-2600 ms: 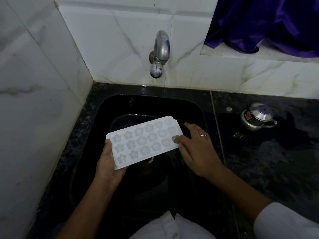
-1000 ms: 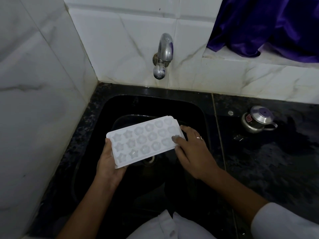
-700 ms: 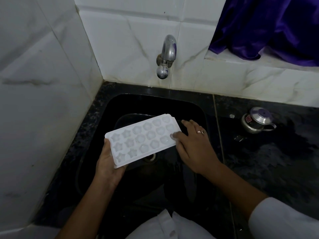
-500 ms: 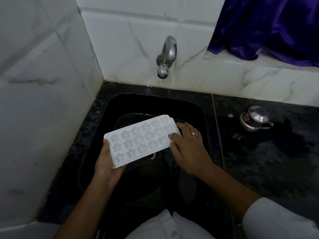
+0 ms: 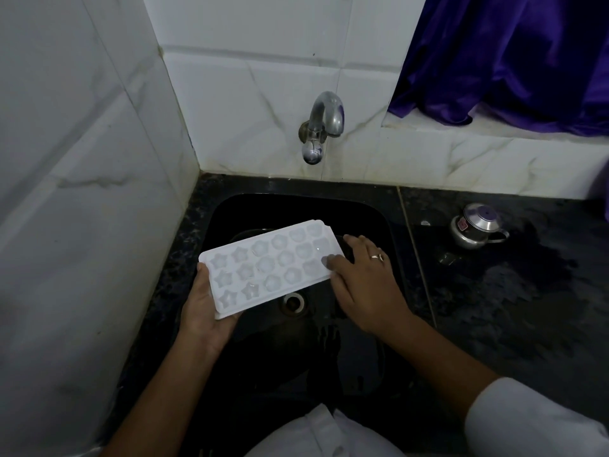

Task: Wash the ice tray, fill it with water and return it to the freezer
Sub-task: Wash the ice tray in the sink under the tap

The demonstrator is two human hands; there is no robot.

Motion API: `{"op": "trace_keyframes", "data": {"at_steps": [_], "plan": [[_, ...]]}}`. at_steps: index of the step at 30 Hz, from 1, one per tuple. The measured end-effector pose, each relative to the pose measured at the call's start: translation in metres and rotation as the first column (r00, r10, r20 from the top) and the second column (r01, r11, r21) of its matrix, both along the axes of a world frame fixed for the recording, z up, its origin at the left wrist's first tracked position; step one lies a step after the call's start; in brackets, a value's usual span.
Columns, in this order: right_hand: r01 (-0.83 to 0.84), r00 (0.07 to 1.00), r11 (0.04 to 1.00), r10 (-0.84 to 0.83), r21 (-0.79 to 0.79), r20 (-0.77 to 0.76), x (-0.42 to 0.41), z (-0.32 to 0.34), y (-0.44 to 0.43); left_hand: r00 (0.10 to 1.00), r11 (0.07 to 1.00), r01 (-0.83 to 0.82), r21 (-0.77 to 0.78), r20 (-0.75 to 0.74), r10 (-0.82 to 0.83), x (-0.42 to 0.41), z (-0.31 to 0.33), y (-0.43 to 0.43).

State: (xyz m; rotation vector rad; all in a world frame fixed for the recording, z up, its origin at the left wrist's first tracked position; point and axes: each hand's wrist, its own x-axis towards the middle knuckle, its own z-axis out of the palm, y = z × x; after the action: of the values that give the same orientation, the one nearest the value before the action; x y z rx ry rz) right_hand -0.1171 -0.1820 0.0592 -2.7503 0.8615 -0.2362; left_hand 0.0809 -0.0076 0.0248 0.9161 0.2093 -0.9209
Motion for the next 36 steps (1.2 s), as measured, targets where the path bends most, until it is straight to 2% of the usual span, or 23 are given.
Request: {"op": "trace_keyframes", "data": {"at_steps": [9, 12, 17, 21, 26, 29, 33, 36], "plan": [[0.032, 0.999, 0.998, -0.033, 0.047, 0.020, 0.011, -0.004, 0.019, 0.998, 0.998, 0.062, 0.001, -0.001, -0.062, 0.020, -0.008, 0.009], [0.020, 1.000, 0.999, -0.020, 0.034, -0.006, 0.007, -0.007, 0.020, 0.997, 0.997, 0.075, 0.001, 0.003, -0.075, 0.029, -0.011, 0.013], [0.084, 0.995, 0.996, -0.084, 0.004, 0.051, 0.021, -0.001, 0.026, 0.998, 0.998, 0.065, -0.010, 0.010, -0.065, 0.032, -0.006, 0.014], [0.032, 0.999, 0.999, -0.032, 0.010, 0.015, 0.024, -0.007, 0.038, 0.996, 0.996, 0.086, -0.013, 0.016, -0.086, 0.036, 0.002, 0.016], [0.116, 0.993, 0.993, -0.115, -0.013, 0.035, 0.023, -0.004, 0.033, 0.995, 0.995, 0.095, -0.025, 0.033, -0.094, 0.035, 0.006, 0.016], [0.054, 0.999, 0.998, -0.054, -0.018, -0.001, 0.023, -0.009, 0.041, 0.993, 0.994, 0.111, -0.008, 0.049, -0.111, 0.034, 0.006, 0.016], [0.131, 0.991, 0.991, -0.131, -0.002, 0.033, 0.021, -0.007, 0.037, 0.994, 0.995, 0.097, -0.016, 0.043, -0.097, 0.032, 0.008, 0.020], [0.081, 0.997, 0.997, -0.080, -0.016, 0.016, 0.026, -0.007, 0.044, 0.994, 0.994, 0.105, -0.033, 0.034, -0.104, 0.030, 0.009, 0.019]]}}
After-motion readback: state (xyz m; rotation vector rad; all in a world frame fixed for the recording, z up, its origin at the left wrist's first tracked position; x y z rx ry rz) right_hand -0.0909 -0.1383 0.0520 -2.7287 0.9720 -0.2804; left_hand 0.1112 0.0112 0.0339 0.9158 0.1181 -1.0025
